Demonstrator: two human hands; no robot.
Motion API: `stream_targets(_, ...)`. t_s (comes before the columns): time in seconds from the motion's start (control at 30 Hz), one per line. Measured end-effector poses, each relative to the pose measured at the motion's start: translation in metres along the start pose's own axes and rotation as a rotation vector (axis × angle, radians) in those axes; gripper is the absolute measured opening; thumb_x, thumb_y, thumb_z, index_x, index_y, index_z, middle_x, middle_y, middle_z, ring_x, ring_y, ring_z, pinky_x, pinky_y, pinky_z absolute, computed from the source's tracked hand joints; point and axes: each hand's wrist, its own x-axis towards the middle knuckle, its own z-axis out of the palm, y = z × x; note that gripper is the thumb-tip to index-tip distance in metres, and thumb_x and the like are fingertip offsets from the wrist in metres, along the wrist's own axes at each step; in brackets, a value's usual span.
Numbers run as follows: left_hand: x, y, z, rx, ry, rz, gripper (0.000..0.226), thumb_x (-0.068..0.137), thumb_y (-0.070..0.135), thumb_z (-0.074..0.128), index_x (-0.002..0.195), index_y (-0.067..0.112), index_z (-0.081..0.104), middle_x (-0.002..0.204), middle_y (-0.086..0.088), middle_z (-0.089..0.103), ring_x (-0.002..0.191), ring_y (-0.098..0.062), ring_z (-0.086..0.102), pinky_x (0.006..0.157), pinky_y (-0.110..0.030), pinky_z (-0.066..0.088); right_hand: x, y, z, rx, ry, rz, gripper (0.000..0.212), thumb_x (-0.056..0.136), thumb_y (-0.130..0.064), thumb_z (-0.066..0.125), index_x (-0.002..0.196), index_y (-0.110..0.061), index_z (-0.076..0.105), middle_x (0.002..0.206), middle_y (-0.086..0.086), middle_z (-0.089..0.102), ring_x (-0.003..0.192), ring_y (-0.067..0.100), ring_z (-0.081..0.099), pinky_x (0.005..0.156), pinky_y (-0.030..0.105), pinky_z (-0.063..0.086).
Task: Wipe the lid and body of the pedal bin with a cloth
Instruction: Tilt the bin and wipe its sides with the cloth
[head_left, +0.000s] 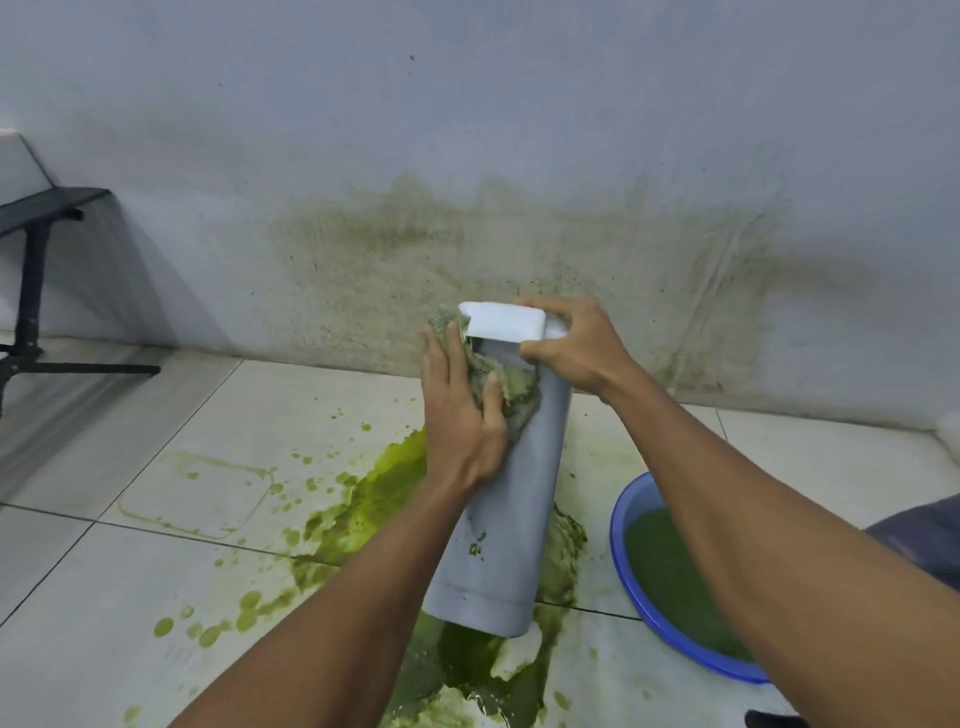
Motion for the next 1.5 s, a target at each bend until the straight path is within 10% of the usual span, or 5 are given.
stream_targets(0.27, 0.011, -0.01, 0.046, 0.2, 0.113, 0.025, 0.083, 0.103, 0.052, 0.04, 0.164, 0.01, 0.001, 0.171, -0.017, -0.003, 0.159, -0.027, -0.001, 0.127, -0.039, 0.002, 0.021, 0.022, 0.029, -0.087, 0.279, -0.11, 0.064, 0.062, -0.081, 0.063, 0.106, -0.035, 0.066, 0.106, -0.016, 0.067, 0.102, 0.013, 0.061, 0.085, 0.038, 0.053)
stream_targets(0.73, -0.135, -0.116, 0.04, 0.421, -0.034, 0.25, 0.07, 0.107, 0.045, 0.028, 0.16, 0.001, 0.014, 0.168, -0.026, 0.005, 0.156, -0.044, 0.005, 0.125, -0.056, 0.014, 0.04, 0.033, 0.034, 0.036, 0.241, -0.078, 0.052, 0.064, -0.07, 0.078, 0.103, -0.035, 0.07, 0.109, -0.02, 0.067, 0.108, 0.006, 0.059, 0.091, 0.034, 0.052)
stream_targets(1.27, -0.152, -0.142, 0.009, 0.683, -0.536, 1.092, 0.059, 0.1, 0.015, 0.028, 0.158, 0.003, 0.029, 0.167, -0.016, 0.026, 0.155, -0.032, 0.021, 0.128, -0.044, 0.016, 0.05, 0.036, 0.026, 0.117, 0.165, -0.075, 0.05, 0.061, -0.068, 0.081, 0.098, -0.036, 0.072, 0.103, -0.02, 0.069, 0.1, 0.001, 0.062, 0.086, 0.03, 0.054)
stream_targets(1.5, -0.147, -0.13, 0.013, 0.842, -0.65, 1.202, 0.066, 0.102, 0.037, 0.041, 0.161, 0.01, 0.025, 0.17, -0.011, 0.017, 0.158, -0.027, 0.011, 0.129, -0.041, 0.007, 0.046, 0.041, 0.019, 0.163, 0.153, -0.086, 0.045, 0.063, -0.063, 0.082, 0.096, -0.034, 0.072, 0.102, -0.019, 0.069, 0.097, -0.001, 0.063, 0.082, 0.021, 0.051)
